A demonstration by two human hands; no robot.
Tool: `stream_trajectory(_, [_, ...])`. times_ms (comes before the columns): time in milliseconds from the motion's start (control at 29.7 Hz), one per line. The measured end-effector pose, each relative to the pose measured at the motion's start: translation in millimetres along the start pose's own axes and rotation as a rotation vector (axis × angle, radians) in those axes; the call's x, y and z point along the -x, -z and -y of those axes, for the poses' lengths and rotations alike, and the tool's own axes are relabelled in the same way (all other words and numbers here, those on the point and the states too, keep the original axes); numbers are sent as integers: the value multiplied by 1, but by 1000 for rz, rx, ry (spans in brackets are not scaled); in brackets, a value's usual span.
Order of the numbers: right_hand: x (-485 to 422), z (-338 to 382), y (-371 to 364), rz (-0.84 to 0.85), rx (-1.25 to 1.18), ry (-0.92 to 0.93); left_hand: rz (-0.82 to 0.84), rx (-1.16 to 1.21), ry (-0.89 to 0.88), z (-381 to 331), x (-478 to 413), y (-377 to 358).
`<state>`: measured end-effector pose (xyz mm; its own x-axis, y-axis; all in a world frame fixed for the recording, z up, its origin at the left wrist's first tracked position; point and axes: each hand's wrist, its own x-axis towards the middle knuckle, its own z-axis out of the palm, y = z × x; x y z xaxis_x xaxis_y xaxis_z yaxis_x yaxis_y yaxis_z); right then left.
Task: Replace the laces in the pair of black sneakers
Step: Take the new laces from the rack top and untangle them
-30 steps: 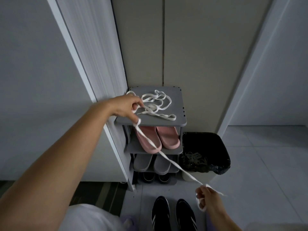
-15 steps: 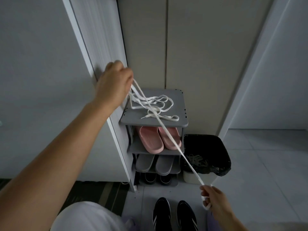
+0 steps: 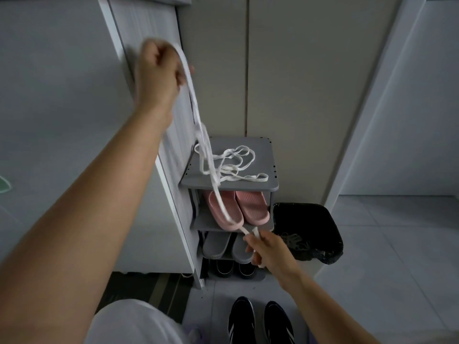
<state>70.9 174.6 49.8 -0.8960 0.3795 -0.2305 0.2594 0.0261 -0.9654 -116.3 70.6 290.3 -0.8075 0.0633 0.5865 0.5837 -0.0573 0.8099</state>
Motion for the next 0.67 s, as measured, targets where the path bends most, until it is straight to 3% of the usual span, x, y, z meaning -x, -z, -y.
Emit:
stream_trajectory(67, [6, -4, -3, 20, 0, -15, -80, 149, -140, -20, 3, 4])
stream_trajectory(134, [11, -2, -4, 19, -22, 51, 12, -22, -317, -30, 23, 2])
stream_trajectory(202, [16, 12, -5, -14, -32, 187, 239, -336, -392, -22, 51, -3])
stream_trajectory(303, [16, 45, -5, -102, -73, 399, 652, -814, -336, 4, 104, -10])
stream_trajectory(437, [11, 62, -3, -35, -175, 527, 994, -807, -176, 26, 135, -11])
stream_trajectory(538, [9, 50, 0, -79, -234, 425, 1071, -665, -17, 35, 127, -3])
stream_trajectory(672, [6, 26, 15, -161, -377, 312, 1002, -884, -55, 55, 108, 14])
